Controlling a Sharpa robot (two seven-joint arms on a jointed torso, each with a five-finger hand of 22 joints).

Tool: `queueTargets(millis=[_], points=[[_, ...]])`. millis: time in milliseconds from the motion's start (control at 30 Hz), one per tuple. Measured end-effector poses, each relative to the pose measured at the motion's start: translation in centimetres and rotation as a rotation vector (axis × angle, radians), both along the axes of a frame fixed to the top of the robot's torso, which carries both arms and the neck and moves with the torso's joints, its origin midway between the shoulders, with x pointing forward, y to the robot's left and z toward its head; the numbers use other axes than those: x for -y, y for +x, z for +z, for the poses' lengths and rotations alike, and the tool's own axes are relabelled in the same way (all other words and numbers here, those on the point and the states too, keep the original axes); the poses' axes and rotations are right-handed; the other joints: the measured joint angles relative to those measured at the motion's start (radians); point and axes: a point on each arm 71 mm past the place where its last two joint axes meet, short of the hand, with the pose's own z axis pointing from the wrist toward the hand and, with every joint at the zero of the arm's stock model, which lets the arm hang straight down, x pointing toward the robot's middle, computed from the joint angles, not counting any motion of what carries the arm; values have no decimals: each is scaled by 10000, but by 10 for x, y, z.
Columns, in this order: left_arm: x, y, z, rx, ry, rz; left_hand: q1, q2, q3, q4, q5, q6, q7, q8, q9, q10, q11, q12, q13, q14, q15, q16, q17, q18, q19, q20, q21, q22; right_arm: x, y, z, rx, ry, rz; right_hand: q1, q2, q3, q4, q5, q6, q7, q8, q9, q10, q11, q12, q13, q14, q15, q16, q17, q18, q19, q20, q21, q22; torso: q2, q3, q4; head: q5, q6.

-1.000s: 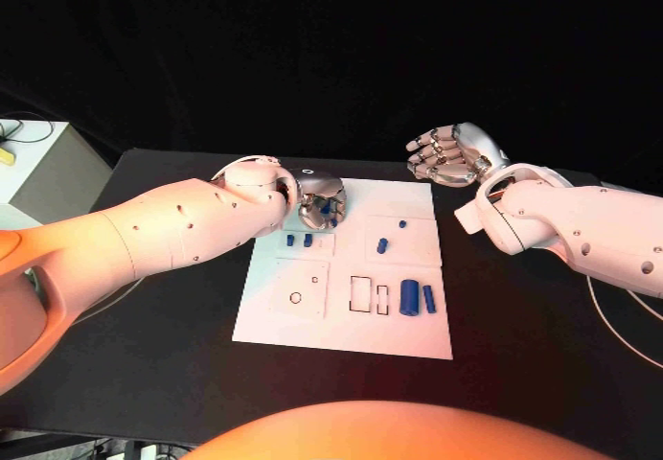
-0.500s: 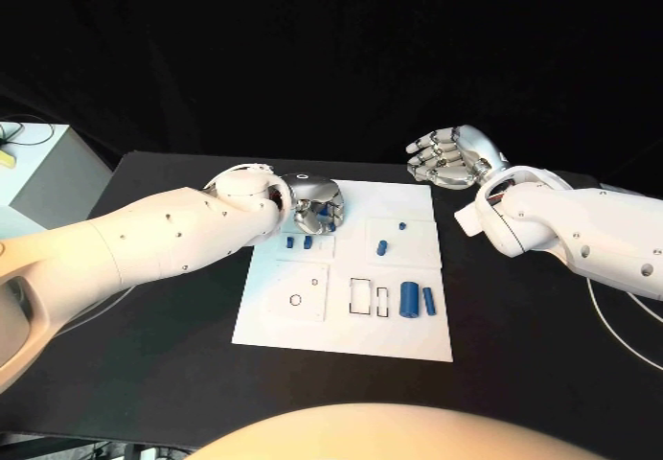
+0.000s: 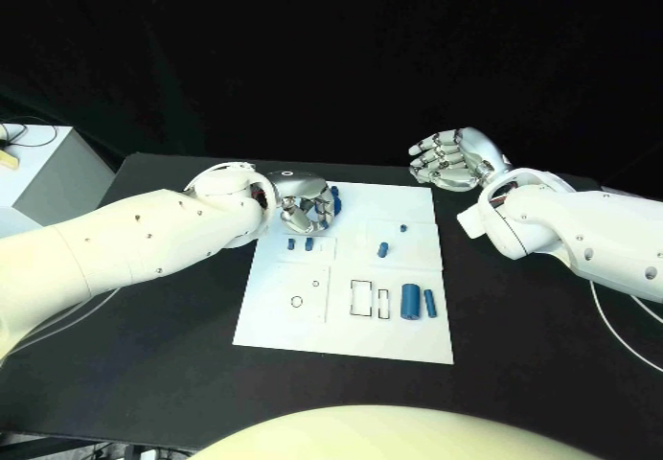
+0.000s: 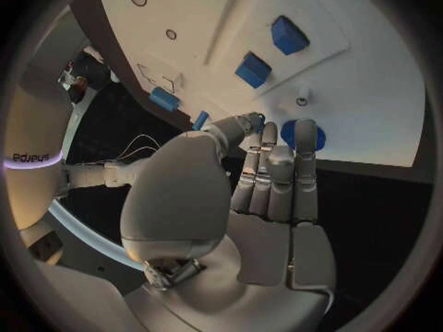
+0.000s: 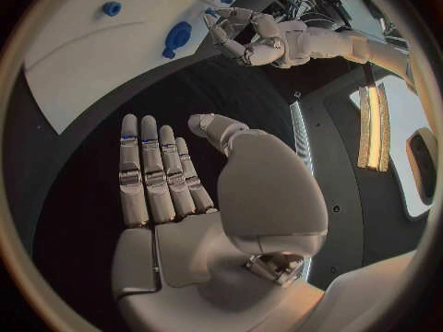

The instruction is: Assemble the parts on the task board

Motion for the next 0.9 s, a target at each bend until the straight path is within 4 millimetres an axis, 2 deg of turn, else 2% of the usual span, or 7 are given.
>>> queueTargets(millis=[433,900], points=[[-23,3,3,-144,13,550,-2,2,-27,-27,0,-1,0,-39,0,-2,2,-7,-7,-1,0,0,-83,0,0,0,0,-9,1,0,0,0,-7,-24,0,0,0,0,0,0,0,0,-10,0,0,0,0,0,0,0,-10,0,0,0,0,-19,20,-19,-6,-7,-19],[-37,5,8,-105,8,877,-2,1,-26,-27,0,25,-28,-57,14,67,1,-46,-13,-1,1,-1,-110,0,0,0,-1,-28,1,0,0,-1,-10,-29,0,0,0,0,0,0,0,0,-10,0,0,0,0,0,0,0,-10,0,0,0,0,-18,20,-14,-7,1,-44]])
